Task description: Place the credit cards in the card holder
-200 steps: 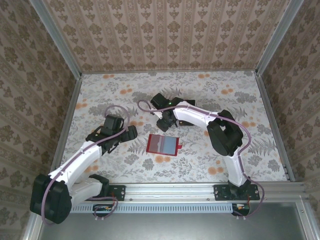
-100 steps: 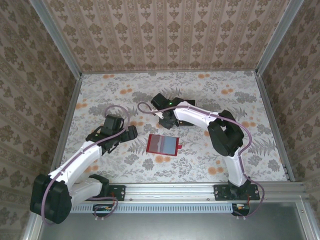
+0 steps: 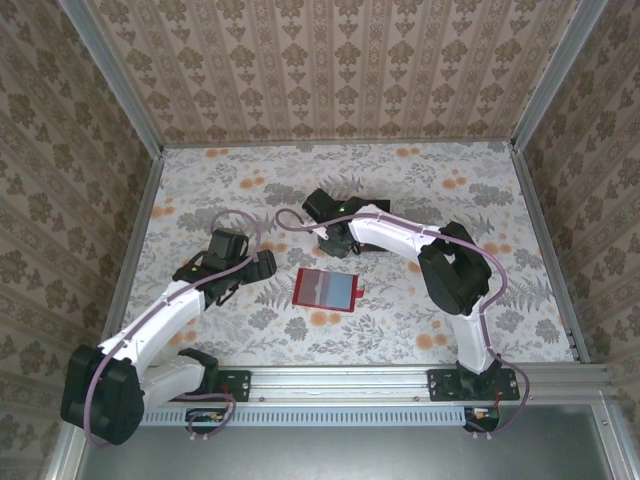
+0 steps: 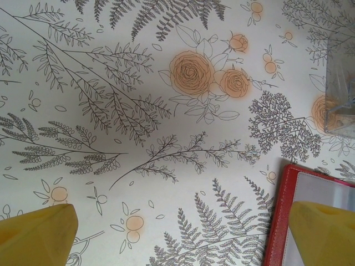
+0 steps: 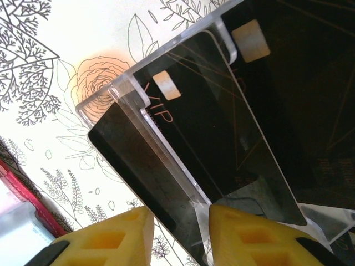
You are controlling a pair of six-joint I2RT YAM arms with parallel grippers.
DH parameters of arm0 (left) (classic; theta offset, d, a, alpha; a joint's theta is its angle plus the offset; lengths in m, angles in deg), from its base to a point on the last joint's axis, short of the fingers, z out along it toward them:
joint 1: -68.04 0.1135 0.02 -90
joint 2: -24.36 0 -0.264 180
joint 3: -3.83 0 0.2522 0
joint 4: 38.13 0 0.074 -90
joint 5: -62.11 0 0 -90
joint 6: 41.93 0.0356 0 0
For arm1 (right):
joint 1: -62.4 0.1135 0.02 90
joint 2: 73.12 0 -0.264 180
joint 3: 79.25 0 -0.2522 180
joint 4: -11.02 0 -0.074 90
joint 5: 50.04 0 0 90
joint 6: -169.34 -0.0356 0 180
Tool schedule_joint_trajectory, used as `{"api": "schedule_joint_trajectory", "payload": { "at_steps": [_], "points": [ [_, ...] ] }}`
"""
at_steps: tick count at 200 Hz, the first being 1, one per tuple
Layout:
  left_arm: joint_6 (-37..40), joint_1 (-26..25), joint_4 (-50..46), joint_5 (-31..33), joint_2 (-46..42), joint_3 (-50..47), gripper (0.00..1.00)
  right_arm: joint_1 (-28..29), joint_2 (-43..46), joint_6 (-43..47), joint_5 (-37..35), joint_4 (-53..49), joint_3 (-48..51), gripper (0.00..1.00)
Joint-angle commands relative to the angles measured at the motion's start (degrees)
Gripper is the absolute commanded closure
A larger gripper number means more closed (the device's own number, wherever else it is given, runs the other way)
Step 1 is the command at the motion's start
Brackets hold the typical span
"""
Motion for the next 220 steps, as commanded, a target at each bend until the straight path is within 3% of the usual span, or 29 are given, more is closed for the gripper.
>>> {"api": "schedule_joint_trajectory", "payload": {
  "at_steps": [1,116,181,220],
  "points": [
    [-0.5,0.3,0.7,-0.9,0.5,0.0,0.00,0.7,0.8,2.4,-2.4,0.3,0.5,0.73],
    [-0.3,0.2,1.5,-2.1,2.1,1.0,0.00,3.5,1.7,9.6,-7.6,1.9,-1.3,1.00],
    [-0.3,0.3,1.8,-2.4,2.6,1.4,0.00,5.9,7.1,11.1,-10.6,3.4,-1.3,1.00],
    [0.1,0.2,1.1,-2.6,2.4,1.5,0.00,7.2,12.4,3.4,-10.2,1.6,-2.3,1.00]
  ]
}}
